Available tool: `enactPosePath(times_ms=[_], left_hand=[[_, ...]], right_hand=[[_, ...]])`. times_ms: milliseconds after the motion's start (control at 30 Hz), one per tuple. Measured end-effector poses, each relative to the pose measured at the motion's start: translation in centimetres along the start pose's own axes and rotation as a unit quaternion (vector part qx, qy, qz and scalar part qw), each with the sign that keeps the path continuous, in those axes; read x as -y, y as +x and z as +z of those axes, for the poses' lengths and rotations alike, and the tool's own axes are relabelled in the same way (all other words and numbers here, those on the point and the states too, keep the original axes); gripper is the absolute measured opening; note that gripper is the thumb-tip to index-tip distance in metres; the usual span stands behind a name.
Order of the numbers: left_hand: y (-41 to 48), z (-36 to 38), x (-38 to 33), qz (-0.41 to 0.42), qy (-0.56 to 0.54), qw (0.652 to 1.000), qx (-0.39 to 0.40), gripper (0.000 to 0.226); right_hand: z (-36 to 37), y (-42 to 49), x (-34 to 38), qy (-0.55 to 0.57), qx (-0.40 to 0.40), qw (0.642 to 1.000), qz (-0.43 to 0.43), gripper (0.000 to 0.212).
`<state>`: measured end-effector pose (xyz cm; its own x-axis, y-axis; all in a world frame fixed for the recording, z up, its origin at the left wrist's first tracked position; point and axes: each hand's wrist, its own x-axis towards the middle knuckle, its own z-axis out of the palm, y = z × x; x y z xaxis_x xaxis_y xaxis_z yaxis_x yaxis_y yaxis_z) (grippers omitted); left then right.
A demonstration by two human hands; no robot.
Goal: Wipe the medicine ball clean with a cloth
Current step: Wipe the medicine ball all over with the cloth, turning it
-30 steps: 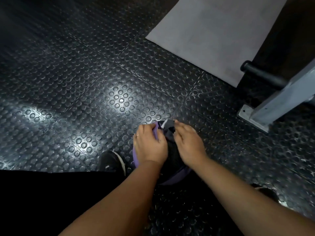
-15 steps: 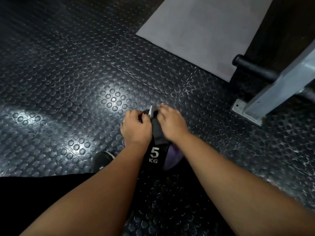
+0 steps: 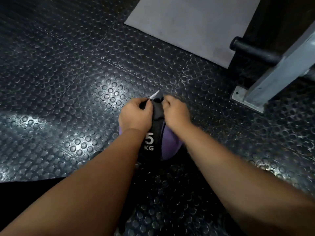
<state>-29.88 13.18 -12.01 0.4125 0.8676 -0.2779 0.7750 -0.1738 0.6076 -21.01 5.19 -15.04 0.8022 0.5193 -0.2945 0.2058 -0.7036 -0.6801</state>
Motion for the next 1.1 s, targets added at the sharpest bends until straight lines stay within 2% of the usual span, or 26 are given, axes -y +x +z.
enactPosePath(times_ms=[67, 100, 200, 267, 333, 433, 500, 567, 633, 700, 767, 800, 867, 967, 1033, 1100], left_hand=[[1.4, -0.6, 0.6, -0.032, -0.010, 0.999, -0.013, 0.026], [2.3, -1.0, 1.1, -0.045, -0.015, 0.999, -0.017, 0.026], [4.5, -2.1, 2.2, -0.065, -0.033, 0.997, -0.008, 0.026], [5.7, -3.1, 2.7, -0.056, -0.017, 0.998, -0.001, 0.027], [6.2, -3.9, 2.6, -0.041, 0.016, 0.999, -0.005, 0.031], [5.5, -3.9, 2.0, -0.003, 0.021, 0.999, -0.030, 0.035], [4.2, -3.3, 2.0, 0.038, 0.025, 0.999, -0.005, 0.037], [3.0, -3.2, 2.9, 0.079, 0.054, 0.995, 0.016, 0.037], [2.4, -3.3, 3.4, 0.096, 0.036, 0.995, 0.004, 0.036], [2.3, -3.1, 3.6, 0.094, 0.018, 0.995, -0.007, 0.037], [2.4, -2.6, 3.8, 0.067, -0.003, 0.998, 0.006, 0.039], [2.5, -2.5, 3.8, 0.054, -0.019, 0.998, 0.019, 0.037], [2.5, -2.2, 3.8, 0.053, -0.054, 0.997, 0.022, 0.034], [1.4, -2.2, 3.0, 0.088, -0.052, 0.995, -0.016, 0.053], [1.1, -2.3, 3.0, 0.089, -0.039, 0.995, -0.029, 0.054], [1.0, -2.4, 3.5, 0.080, -0.049, 0.995, -0.039, 0.053]], right_hand=[[0.9, -5.3, -0.1, 0.020, -0.090, 0.992, -0.084, 0.032], [1.5, -7.6, 0.0, 0.028, -0.099, 0.987, -0.125, 0.037], [3.3, -11.8, -0.3, 0.025, -0.056, 0.966, -0.250, 0.042], [3.0, -12.4, 0.3, 0.082, -0.030, 0.957, -0.278, 0.043], [1.3, -11.4, 1.3, 0.170, -0.049, 0.954, -0.243, 0.037], [-2.2, -7.6, 1.6, 0.223, -0.178, 0.950, -0.126, 0.018], [-4.7, -4.2, 0.1, 0.264, -0.246, 0.933, -0.021, 0.021], [-6.4, -2.0, -1.8, 0.300, -0.263, 0.916, 0.040, 0.025], [-6.0, -2.0, -2.5, 0.261, -0.234, 0.936, 0.039, 0.020], [-2.9, -3.7, -0.8, 0.224, -0.158, 0.961, -0.032, 0.016], [1.4, -6.1, 2.1, 0.197, -0.051, 0.970, -0.136, 0.035], [3.2, -7.1, 3.1, 0.142, -0.018, 0.974, -0.174, 0.045], [4.6, -7.6, 4.0, 0.042, -0.042, 0.980, -0.192, 0.054], [3.9, -4.4, 3.5, 0.017, -0.071, 0.986, -0.149, 0.050], [3.2, -0.7, 2.3, 0.031, 0.019, 0.997, -0.073, 0.039], [2.5, 2.8, 0.5, 0.083, 0.135, 0.987, 0.033, 0.029]])
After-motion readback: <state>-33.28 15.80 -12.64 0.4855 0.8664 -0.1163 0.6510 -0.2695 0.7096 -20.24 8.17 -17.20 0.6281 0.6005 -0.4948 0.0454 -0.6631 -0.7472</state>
